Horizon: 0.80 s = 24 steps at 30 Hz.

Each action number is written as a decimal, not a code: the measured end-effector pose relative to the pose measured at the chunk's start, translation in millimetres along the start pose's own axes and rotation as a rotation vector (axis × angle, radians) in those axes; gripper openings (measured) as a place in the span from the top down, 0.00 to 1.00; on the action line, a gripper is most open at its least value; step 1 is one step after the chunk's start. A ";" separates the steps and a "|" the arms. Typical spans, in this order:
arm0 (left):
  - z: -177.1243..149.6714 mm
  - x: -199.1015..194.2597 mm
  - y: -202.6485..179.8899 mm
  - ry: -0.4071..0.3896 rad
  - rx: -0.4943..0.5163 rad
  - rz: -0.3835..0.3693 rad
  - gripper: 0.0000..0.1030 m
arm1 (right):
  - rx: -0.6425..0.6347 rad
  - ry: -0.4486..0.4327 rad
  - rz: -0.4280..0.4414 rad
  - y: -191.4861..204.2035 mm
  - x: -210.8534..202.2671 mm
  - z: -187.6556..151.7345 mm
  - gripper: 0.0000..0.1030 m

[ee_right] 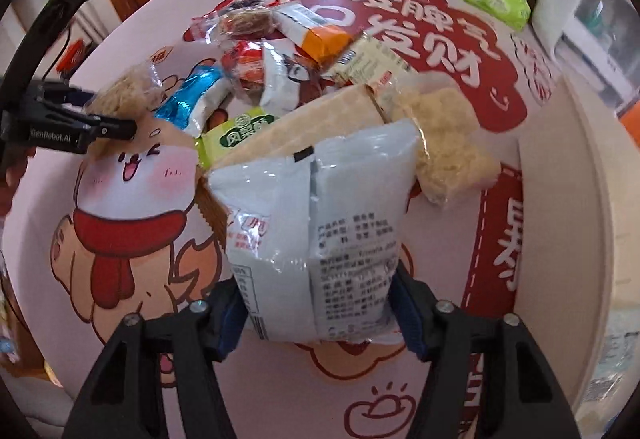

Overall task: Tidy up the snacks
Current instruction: 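Grasp the white snack bag with right tool while left grasps clear puff bag, then carry both bags into the white bin and open both tools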

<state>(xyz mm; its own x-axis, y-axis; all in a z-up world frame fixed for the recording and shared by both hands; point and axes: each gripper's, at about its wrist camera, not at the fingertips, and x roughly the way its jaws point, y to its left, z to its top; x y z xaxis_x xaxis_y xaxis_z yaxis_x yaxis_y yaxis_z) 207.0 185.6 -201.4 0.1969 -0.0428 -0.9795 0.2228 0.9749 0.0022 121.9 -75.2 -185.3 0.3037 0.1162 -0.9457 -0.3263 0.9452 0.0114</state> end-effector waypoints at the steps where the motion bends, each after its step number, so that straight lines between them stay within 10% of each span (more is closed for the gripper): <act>1: -0.3 -0.2 0.3 -0.006 -0.007 0.002 0.41 | 0.014 0.000 0.007 -1.7 -0.5 0.2 0.43; 24: -31.5 -148.3 -148.3 -0.251 0.064 0.006 0.45 | -0.006 -0.242 0.036 21.6 -120.5 -44.5 0.53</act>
<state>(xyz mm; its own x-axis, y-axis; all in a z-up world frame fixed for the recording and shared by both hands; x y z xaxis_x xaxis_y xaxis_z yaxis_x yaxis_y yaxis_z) 114.6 54.3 -62.8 0.4270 -0.0976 -0.8990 0.2790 0.9599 0.0283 38.4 -82.4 -85.6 0.4970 0.2197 -0.8395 -0.3459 0.9374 0.0405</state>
